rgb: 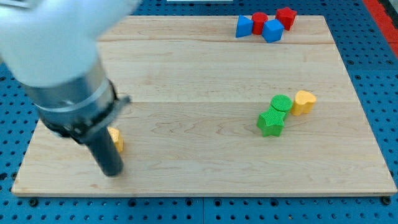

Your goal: Push the yellow hexagon into the green blocks

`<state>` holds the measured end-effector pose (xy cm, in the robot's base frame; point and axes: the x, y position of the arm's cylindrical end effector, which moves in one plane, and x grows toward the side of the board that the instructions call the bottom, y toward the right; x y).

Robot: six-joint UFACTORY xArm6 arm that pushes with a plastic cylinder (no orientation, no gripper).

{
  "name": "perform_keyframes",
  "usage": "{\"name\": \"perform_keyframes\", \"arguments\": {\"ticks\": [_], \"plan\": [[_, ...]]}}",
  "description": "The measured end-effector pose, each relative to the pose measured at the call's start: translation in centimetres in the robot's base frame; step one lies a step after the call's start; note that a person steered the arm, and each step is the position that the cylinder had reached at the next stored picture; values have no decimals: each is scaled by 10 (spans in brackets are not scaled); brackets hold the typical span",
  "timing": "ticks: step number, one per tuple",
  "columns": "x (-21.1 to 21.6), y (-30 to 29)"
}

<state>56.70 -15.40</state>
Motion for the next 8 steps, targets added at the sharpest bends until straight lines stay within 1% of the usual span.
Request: {"name": "perform_keyframes", "arguments": {"ticks": [1, 2, 3, 4, 5, 6, 7, 8], "plan": [[-38, -6], [-64, -16], [-79, -73], [-101, 15], [-124, 64], [-142, 67], [-142, 166], [-137, 193]]}}
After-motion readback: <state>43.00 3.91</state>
